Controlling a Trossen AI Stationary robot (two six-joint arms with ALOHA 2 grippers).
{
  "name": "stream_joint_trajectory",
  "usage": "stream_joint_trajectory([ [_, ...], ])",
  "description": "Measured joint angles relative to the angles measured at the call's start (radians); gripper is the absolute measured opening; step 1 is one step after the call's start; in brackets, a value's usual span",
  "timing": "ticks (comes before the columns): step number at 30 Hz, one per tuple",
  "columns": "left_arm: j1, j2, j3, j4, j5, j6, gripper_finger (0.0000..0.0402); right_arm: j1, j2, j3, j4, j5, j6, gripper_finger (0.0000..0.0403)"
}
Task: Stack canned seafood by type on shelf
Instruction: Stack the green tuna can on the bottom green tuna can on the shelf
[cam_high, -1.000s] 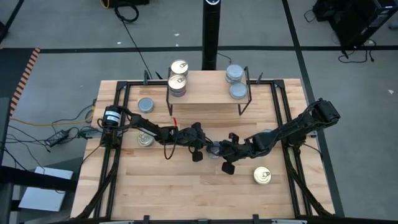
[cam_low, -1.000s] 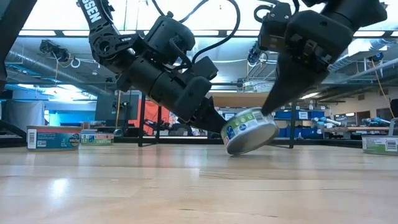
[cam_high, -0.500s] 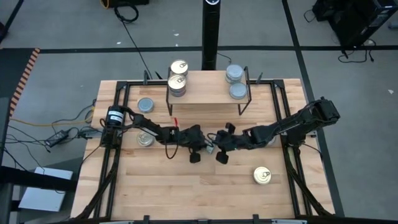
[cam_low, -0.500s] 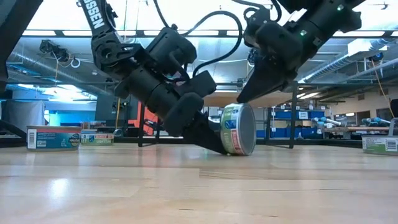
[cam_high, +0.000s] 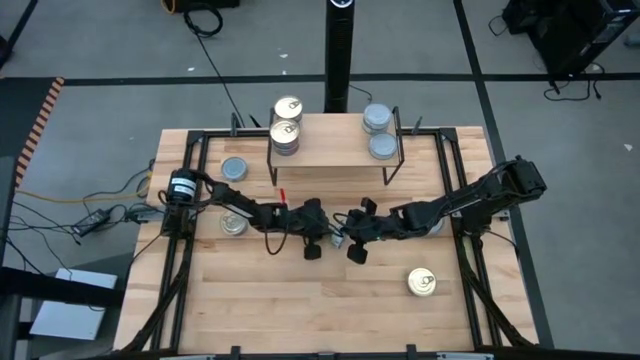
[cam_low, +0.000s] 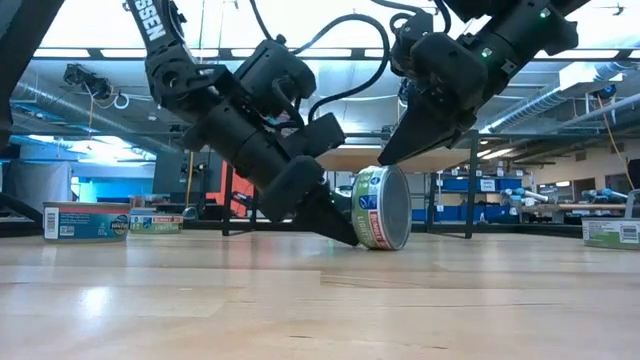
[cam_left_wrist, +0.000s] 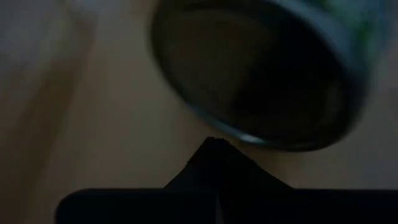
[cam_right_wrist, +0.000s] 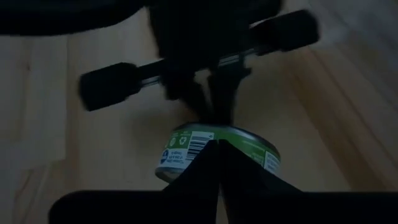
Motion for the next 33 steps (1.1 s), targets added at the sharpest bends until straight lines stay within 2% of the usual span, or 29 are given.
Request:
stream_joint_trajectory([
  [3, 0.001, -0.05, 0.0, -0.096, -0.046, 0.046, 0.0003, 0.0, 0.001, 0.0, 0.007, -0.003, -0.014, 0.0033],
  [7, 0.002, -0.115, 0.0, -0.228, -0.059, 0.092, 0.0003, 0.0, 0.001, 0.0, 0.007, -0.003, -0.018, 0.0037],
  [13, 0.002, -0.162, -0.048, -0.245, -0.052, 0.107, 0.0003, 0.001, 0.001, -0.002, 0.02, -0.005, -0.018, 0.0036],
  [21, 0.002, -0.163, -0.163, -0.05, 0.009, 0.076, 0.0003, 0.001, 0.005, 0.029, -0.006, -0.007, -0.025, 0.0069],
  [33, 0.0, -0.169, -0.273, 0.124, 0.009, 0.03, 0.0004, -0.004, 0.005, 0.087, -0.041, 0.022, -0.051, 0.0144],
])
